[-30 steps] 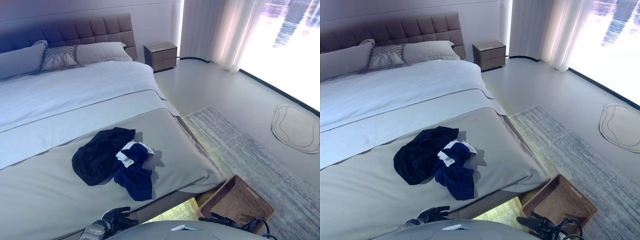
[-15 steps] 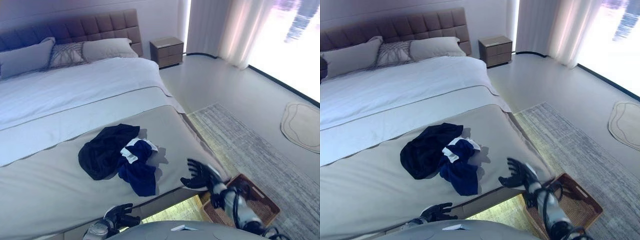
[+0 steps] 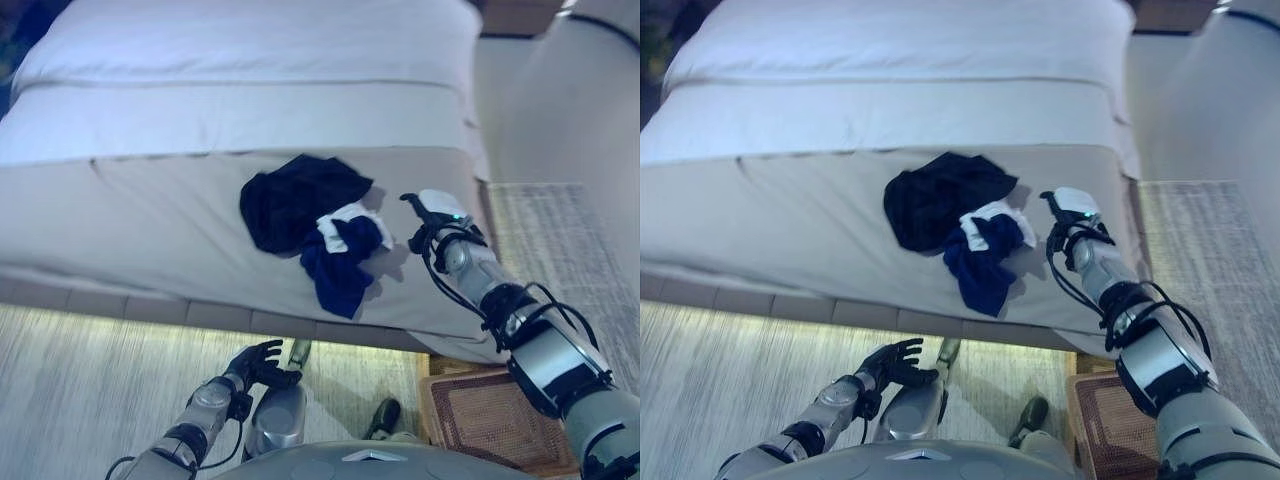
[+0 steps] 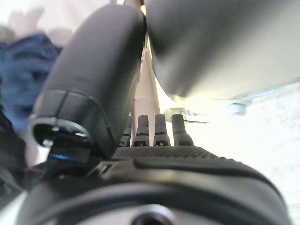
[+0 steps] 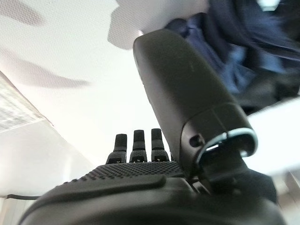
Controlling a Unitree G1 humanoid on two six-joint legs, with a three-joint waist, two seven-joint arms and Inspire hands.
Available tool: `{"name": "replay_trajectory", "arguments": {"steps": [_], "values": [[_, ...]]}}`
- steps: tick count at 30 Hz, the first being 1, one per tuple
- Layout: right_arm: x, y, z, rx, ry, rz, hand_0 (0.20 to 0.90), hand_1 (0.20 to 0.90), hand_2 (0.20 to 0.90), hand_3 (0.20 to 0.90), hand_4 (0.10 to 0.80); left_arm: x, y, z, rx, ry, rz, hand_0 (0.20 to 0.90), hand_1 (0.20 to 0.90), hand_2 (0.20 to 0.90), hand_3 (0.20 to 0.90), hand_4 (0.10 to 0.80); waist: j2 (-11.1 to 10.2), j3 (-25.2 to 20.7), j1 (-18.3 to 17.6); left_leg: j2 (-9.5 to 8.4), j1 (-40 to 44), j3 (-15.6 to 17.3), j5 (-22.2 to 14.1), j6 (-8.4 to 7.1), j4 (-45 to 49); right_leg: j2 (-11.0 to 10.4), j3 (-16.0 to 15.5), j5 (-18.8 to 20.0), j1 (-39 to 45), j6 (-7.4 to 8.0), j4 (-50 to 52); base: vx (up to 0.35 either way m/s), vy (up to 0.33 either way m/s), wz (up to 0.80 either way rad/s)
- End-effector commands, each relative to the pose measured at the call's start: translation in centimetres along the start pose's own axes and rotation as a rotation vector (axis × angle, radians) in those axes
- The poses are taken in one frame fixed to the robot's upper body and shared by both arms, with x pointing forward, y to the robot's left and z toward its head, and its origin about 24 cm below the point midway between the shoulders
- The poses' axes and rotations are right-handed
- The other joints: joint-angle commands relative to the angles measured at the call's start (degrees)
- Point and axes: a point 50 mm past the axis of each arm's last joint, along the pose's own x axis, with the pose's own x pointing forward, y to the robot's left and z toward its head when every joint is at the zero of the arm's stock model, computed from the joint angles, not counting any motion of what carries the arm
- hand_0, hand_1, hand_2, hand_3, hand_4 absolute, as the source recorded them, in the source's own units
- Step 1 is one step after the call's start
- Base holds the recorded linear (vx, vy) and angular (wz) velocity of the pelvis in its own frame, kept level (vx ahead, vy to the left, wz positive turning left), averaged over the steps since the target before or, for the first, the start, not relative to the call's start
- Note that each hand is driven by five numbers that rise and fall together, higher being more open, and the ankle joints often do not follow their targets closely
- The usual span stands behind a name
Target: Pick up the clothes from the bed and place them into the basket
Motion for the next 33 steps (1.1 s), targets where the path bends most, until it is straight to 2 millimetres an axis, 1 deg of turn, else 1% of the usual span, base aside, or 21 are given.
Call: {"name": "replay_trajectory", "arguments": {"steps": [1, 4, 6, 7, 10, 13, 14, 15, 16, 18, 20, 22, 23, 25, 27, 28, 29, 30, 31, 33], "values": [[1.3, -7.0, 3.4, 0.055, -0.035, -0.213, 0.900, 0.900, 0.900, 0.900, 0.800, -1.4, 4.3, -1.2, 0.080, 0.067, 0.113, 0.900, 0.900, 0.900, 0.900, 0.800, -4.9, 6.3, 2.6, -7.16, 1.7, 4.3, -11.1, 6.92, 4.5, -1.7, 4.0, -0.7, -6.3, -2.30, 8.2, -0.024, 0.006, 0.28], [1.6, -8.2, 2.6, 0.072, 0.043, -0.200, 0.900, 0.900, 0.900, 0.900, 0.800, -1.4, 4.9, -0.4, 0.072, 0.031, 0.126, 0.900, 0.900, 0.900, 0.900, 0.800, -4.8, 8.3, 4.2, -7.17, -0.9, 3.7, -10.0, 6.61, 3.8, -1.6, 2.9, 0.1, -8.0, -1.99, 7.7, -0.021, 0.016, 0.18], [1.8, -9.4, 2.3, 0.102, 0.090, -0.182, 0.900, 0.900, 0.900, 0.900, 0.800, -1.3, 5.0, 0.7, 0.062, -0.018, 0.131, 0.900, 0.900, 0.900, 0.900, 0.800, -4.9, 10.1, 5.3, -7.26, -3.2, 3.2, -9.0, 6.23, 3.3, -1.3, 1.7, 0.5, -9.9, -1.71, 7.5, 0.009, 0.010, 0.31], [1.8, -9.7, 2.2, 0.109, 0.104, -0.175, 0.900, 0.900, 0.900, 0.900, 0.800, -1.2, 4.9, 0.9, 0.057, -0.032, 0.129, 0.900, 0.900, 0.900, 0.900, 0.800, -4.9, 10.6, 5.8, -6.96, -2.9, 3.0, -10.1, 5.76, 2.9, -0.8, 2.1, -0.5, -9.9, -1.38, 7.6, 0.067, 0.000, 0.19], [1.9, -10.8, 1.7, 0.130, 0.146, -0.141, 0.900, 0.900, 0.900, 0.900, 0.800, -1.1, 4.5, 2.0, 0.051, -0.091, 0.117, 0.900, 0.900, 0.900, 0.900, 0.800, -4.9, 12.3, 6.5, -7.12, -4.6, 2.7, -9.2, 5.35, 2.7, -0.7, 1.1, -0.1, -11.3, -1.24, 7.6, 0.015, 0.028, 0.04], [1.9, -11.5, 1.9, 0.231, 0.131, -0.140, 0.900, 0.900, 0.900, 0.900, 0.800, -0.9, 4.0, 2.9, 0.051, -0.133, 0.102, 0.900, 0.900, 0.900, 0.900, 0.800, -4.8, 13.3, 6.7, -7.15, -5.4, 2.6, -8.9, 5.08, 2.5, -0.7, 0.5, 0.3, -12.1, -1.18, 7.3, -0.010, 0.045, 0.03], [1.9, -11.9, 2.4, 0.327, 0.096, -0.163, 0.785, 0.785, 0.785, 0.765, 0.665, -0.8, 3.6, 3.4, 0.050, -0.153, 0.092, 0.900, 0.900, 0.900, 0.900, 0.800, -4.7, 13.7, 6.7, -7.16, -5.7, 2.8, -8.9, 5.02, 2.6, -0.9, 0.1, 0.5, -12.5, -1.10, 7.4, -0.005, 0.054, -0.01], [1.9, -12.2, 3.0, 0.419, 0.065, -0.183, 0.429, 0.429, 0.429, 0.351, 0.251, -0.8, 3.4, 3.6, 0.048, -0.164, 0.087, 0.900, 0.900, 0.900, 0.900, 0.800, -4.7, 13.9, 6.7, -7.09, -5.7, 2.9, -9.0, 4.96, 2.6, -1.0, 0.0, 0.5, -12.7, -1.03, 7.4, 0.004, 0.065, 0.00], [1.9, -12.8, 4.0, 0.525, 0.010, -0.216, 0.300, 0.300, 0.300, 0.200, 0.100, -0.7, 3.2, 3.8, 0.044, -0.175, 0.083, 0.900, 0.900, 0.900, 0.900, 0.800, -4.6, 14.1, 6.5, -6.97, -5.7, 3.2, -9.0, 4.84, 2.6, -1.1, -0.1, 0.6, -12.8, -0.94, 7.5, 0.013, 0.058, -0.02], [1.6, -14.2, 5.9, 0.654, -0.102, -0.279, 0.300, 0.300, 0.300, 0.200, 0.100, -0.7, 2.9, 3.9, 0.041, -0.184, 0.078, 0.900, 0.900, 0.900, 0.900, 0.800, -4.6, 14.3, 6.1, -6.74, -5.2, 3.8, -9.0, 4.63, 2.0, -1.3, 0.0, 0.8, -12.7, -0.68, 7.2, 0.005, 0.053, -0.03], [1.2, -15.1, 7.1, 0.690, -0.165, -0.329, 0.300, 0.300, 0.300, 0.200, 0.100, -0.6, 2.7, 3.9, 0.033, -0.184, 0.077, 0.900, 0.900, 0.900, 0.900, 0.800, -4.5, 14.3, 5.8, -6.64, -4.8, 4.2, -9.0, 4.47, 1.7, -1.4, 0.1, 0.9, -12.7, -0.49, 7.1, -0.006, 0.062, -0.05], [0.2, -16.8, 9.2, 0.751, -0.282, -0.424, 0.300, 0.300, 0.300, 0.200, 0.100, -0.6, 2.3, 3.5, 0.004, -0.181, 0.077, 0.900, 0.900, 0.900, 0.900, 0.800, -4.2, 14.0, 5.0, -6.39, -4.0, 5.1, -9.0, 4.27, 1.1, -1.7, 0.5, 1.1, -12.5, -0.23, 6.9, -0.017, 0.113, -0.09], [-0.3, -17.4, 9.8, 0.771, -0.322, -0.467, 0.300, 0.300, 0.300, 0.200, 0.100, -0.6, 2.2, 3.3, -0.006, -0.177, 0.077, 0.900, 0.900, 0.900, 0.900, 0.800, -4.2, 13.9, 4.7, -6.25, -3.6, 5.5, -9.1, 4.21, 1.0, -1.8, 0.7, 1.1, -12.4, -0.16, 6.8, -0.011, 0.117, -0.16], [-1.9, -19.2, 11.5, 0.832, -0.439, -0.587, 0.300, 0.300, 0.300, 0.200, 0.100, -0.6, 1.8, 2.6, -0.030, -0.164, 0.082, 0.900, 0.900, 0.900, 0.900, 0.800, -3.9, 13.4, 3.8, -5.91, -2.4, 6.4, -9.4, 4.13, 0.6, -2.2, 1.3, 1.0, -12.0, -0.06, 6.7, 0.002, 0.105, -0.25], [-3.3, -20.6, 12.2, 0.905, -0.532, -0.697, 0.300, 0.300, 0.300, 0.200, 0.100, -0.6, 1.6, 2.2, -0.041, -0.156, 0.086, 0.900, 0.900, 0.900, 0.900, 0.800, -3.9, 12.9, 3.2, -5.65, -1.5, 7.0, -9.8, 4.19, 0.3, -2.4, 1.8, 0.8, -11.6, -0.10, 6.8, 0.017, 0.074, -0.26], [-4.7, -21.7, 12.8, 0.959, -0.603, -0.774, 0.300, 0.300, 0.300, 0.200, 0.100, -0.7, 1.5, 1.8, -0.051, -0.146, 0.089, 0.900, 0.900, 0.900, 0.900, 0.800, -3.8, 12.4, 2.7, -5.49, -0.8, 7.4, -10.1, 4.29, 0.2, -2.5, 2.3, 0.6, -11.2, -0.17, 6.8, 0.026, 0.051, -0.19], [-5.6, -22.3, 12.9, 0.982, -0.655, -0.845, 0.300, 0.300, 0.300, 0.200, 0.100, -0.7, 1.5, 1.6, -0.054, -0.142, 0.090, 0.900, 0.900, 0.900, 0.900, 0.800, -3.8, 12.1, 2.5, -5.44, -0.4, 7.6, -10.3, 4.34, 0.2, -2.6, 2.5, 0.5, -11.0, -0.20, 6.8, -0.048, 0.079, -0.12], [-6.7, -23.1, 13.1, 1.003, -0.709, -0.905, 0.300, 0.300, 0.300, 0.200, 0.100, -0.8, 1.5, 1.4, -0.056, -0.137, 0.089, 0.900, 0.900, 0.900, 0.900, 0.800, -3.8, 11.8, 2.1, -5.72, -0.8, 8.1, -9.4, 4.80, 0.5, -3.1, 2.0, 1.6, -11.3, -0.60, 6.8, -0.045, 0.067, -0.04], [-7.8, -23.7, 13.3, 1.015, -0.755, -0.963, 0.300, 0.300, 0.300, 0.200, 0.100, -0.8, 1.5, 1.2, -0.060, -0.128, 0.088, 0.900, 0.900, 0.900, 0.900, 0.800, -3.7, 11.3, 1.8, -5.68, -0.3, 8.2, -9.6, 4.87, 0.4, -3.2, 2.2, 1.5, -11.0, -0.64, 6.8, -0.031, 0.073, 0.02], [-9.9, -24.8, 13.7, 0.982, -0.839, -1.082, 0.300, 0.300, 0.300, 0.200, 0.100, -0.9, 1.3, 0.5, -0.062, -0.107, 0.081, 0.900, 0.900, 0.900, 0.900, 0.800, -3.5, 10.1, 1.5, -5.63, 0.8, 8.4, -10.2, 5.04, 0.5, -3.5, 2.6, 1.2, -10.3, -0.66, 7.0, 0.060, 0.034, -0.01]]}}
